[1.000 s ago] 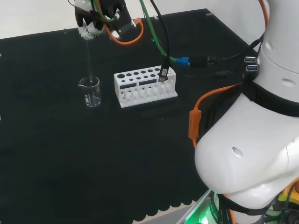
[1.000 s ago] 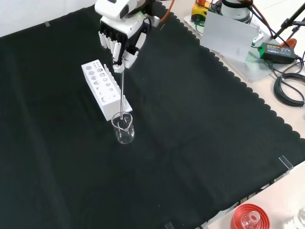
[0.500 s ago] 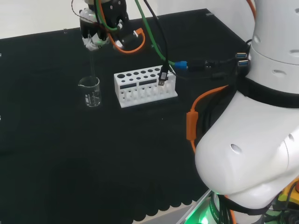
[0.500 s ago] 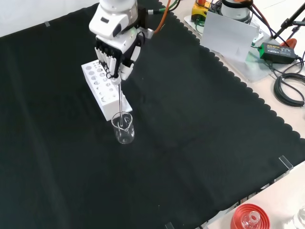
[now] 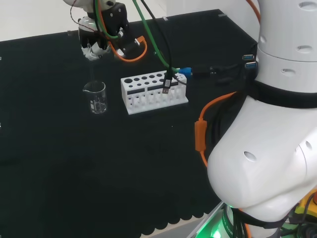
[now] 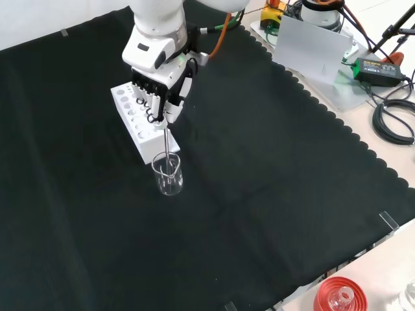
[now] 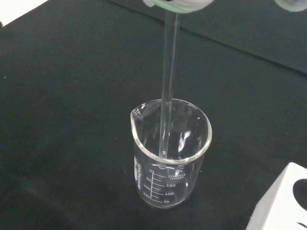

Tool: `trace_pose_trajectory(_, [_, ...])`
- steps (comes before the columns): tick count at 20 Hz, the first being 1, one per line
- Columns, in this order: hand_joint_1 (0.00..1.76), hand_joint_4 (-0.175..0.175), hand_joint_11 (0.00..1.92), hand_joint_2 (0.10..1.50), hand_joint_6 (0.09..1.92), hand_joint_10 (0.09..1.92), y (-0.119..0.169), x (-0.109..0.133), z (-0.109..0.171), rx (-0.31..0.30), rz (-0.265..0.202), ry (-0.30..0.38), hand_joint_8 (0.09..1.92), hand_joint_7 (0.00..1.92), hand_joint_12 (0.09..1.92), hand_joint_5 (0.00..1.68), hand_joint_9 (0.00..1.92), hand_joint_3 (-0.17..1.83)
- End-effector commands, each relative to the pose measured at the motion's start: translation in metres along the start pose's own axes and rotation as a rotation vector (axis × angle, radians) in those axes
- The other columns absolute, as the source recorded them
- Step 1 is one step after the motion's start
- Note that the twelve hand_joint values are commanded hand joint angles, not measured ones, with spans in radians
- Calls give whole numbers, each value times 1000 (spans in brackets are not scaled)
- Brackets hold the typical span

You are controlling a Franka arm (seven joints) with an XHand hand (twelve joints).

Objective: Stir in the beaker to the left of the white test tube rack with the glass rod.

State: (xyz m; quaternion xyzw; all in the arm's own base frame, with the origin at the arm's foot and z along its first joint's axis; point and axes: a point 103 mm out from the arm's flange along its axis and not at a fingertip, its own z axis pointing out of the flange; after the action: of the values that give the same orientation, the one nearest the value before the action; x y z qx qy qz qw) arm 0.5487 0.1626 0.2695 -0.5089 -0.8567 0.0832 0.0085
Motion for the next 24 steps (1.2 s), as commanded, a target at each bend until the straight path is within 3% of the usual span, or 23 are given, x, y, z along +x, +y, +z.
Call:
trace_pose_trajectory(1, [1324, -175, 1562, 1033, 408, 505, 6, -1, 1, 7, -10, 5, 87, 1607, 885, 1281, 1649, -175])
trace_pose_trajectory(12, [1324, -175, 1561, 1033, 408, 507, 14, -28, 2, 6, -3, 26, 87, 1607, 886, 1282, 1647, -175])
trace_pose_trajectory(16, [1324, -175, 1561, 1033, 409, 508, 2, -52, 3, 12, 20, 21, 87, 1608, 886, 1281, 1646, -175])
trace_pose_trajectory(24, [1324, -175, 1560, 1033, 409, 510, -14, -28, 8, 30, 12, 8, 87, 1609, 887, 1281, 1645, -175])
